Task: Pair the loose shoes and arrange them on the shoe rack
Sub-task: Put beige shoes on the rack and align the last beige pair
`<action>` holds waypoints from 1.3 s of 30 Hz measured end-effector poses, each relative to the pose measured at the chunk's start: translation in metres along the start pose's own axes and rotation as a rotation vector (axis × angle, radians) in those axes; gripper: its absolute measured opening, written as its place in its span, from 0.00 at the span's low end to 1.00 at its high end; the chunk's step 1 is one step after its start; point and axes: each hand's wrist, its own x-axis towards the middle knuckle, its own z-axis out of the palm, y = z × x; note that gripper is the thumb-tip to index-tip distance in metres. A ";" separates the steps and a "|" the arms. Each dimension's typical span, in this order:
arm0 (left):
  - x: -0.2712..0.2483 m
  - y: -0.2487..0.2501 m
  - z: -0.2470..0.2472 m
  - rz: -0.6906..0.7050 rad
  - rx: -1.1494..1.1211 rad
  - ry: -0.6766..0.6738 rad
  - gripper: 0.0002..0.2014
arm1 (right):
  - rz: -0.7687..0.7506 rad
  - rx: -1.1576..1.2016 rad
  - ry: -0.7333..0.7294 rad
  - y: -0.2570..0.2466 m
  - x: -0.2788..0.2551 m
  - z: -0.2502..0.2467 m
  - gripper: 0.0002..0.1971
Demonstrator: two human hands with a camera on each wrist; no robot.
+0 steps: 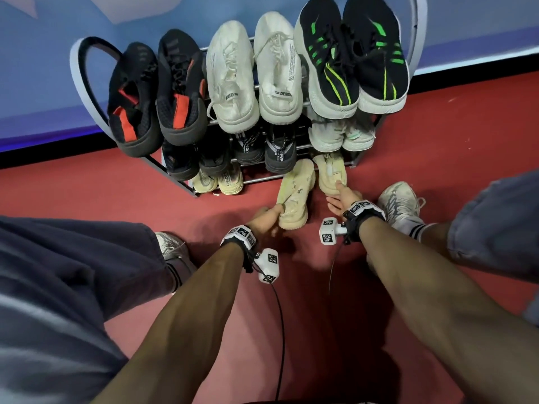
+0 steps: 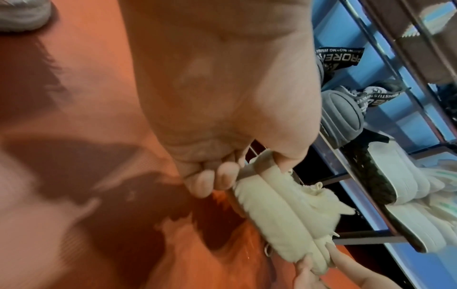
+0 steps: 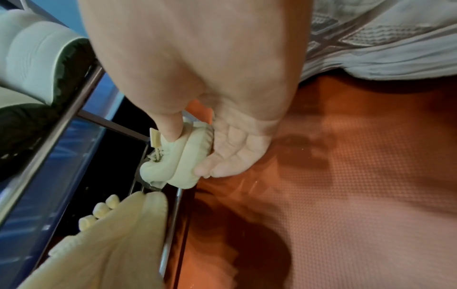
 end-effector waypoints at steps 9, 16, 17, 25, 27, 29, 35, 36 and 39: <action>0.050 0.015 0.020 0.100 -0.126 0.102 0.15 | -0.005 -0.042 0.030 0.014 0.014 -0.007 0.17; 0.082 0.033 0.034 0.097 -0.082 0.227 0.20 | -0.001 -0.063 0.076 0.034 0.030 -0.004 0.18; 0.087 0.032 0.036 0.120 -0.045 0.255 0.21 | -0.013 -0.070 0.097 0.035 0.033 -0.001 0.18; 0.094 0.051 0.054 0.244 0.122 0.298 0.21 | -0.085 -0.041 0.110 0.023 0.047 0.009 0.13; 0.090 0.061 0.054 0.267 0.108 0.293 0.20 | -0.093 -0.029 0.108 0.014 0.050 0.011 0.14; 0.096 0.063 0.055 0.277 0.125 0.274 0.19 | -0.096 -0.019 0.093 0.003 0.053 0.012 0.13; 0.166 0.023 0.064 0.240 0.078 0.232 0.34 | -0.124 -0.056 0.063 -0.022 0.065 0.015 0.13; 0.169 0.021 0.065 0.232 0.088 0.228 0.33 | -0.125 -0.066 0.066 -0.023 0.068 0.015 0.13; 0.173 0.024 0.067 0.271 0.052 0.233 0.41 | -0.118 -0.059 0.083 -0.021 0.074 0.014 0.17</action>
